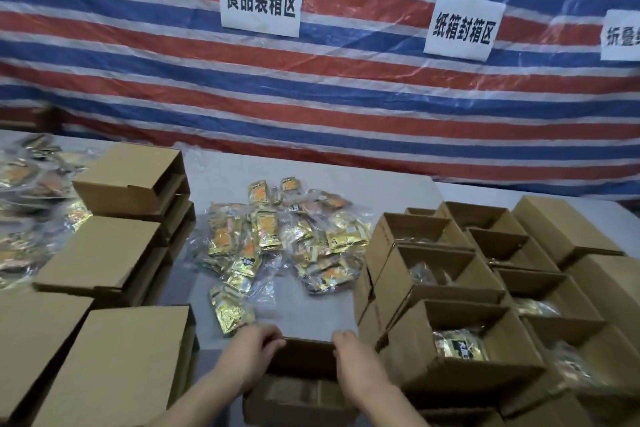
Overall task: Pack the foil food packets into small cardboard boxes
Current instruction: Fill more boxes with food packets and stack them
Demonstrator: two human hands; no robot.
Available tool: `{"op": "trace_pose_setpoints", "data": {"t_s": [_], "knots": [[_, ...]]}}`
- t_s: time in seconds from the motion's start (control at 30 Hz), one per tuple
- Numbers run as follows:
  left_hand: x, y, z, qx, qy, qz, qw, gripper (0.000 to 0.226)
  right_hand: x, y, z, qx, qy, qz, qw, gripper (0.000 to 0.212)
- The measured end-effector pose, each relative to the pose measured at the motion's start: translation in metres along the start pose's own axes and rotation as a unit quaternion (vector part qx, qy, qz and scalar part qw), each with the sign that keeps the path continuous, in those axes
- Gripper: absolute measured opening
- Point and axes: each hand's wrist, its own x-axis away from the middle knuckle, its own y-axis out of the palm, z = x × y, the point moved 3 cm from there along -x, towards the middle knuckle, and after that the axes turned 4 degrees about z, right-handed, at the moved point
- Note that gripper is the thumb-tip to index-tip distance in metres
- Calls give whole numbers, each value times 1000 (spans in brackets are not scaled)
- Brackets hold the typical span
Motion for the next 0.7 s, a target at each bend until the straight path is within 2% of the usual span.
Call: {"op": "trace_pose_setpoints", "data": {"t_s": [0.23, 0.4, 0.6, 0.7], "knots": [[10, 53, -35, 26, -35, 27, 999, 12, -20, 48, 21, 11, -13, -50, 999, 16], [7, 66, -40, 9, -58, 63, 996, 15, -26, 64, 30, 48, -23, -25, 998, 35], [8, 67, -41, -6, -33, 74, 997, 19, -22, 68, 33, 67, -44, -17, 997, 33], [12, 69, -38, -6, -42, 43, 998, 28, -18, 65, 32, 70, -51, -13, 996, 23]]}}
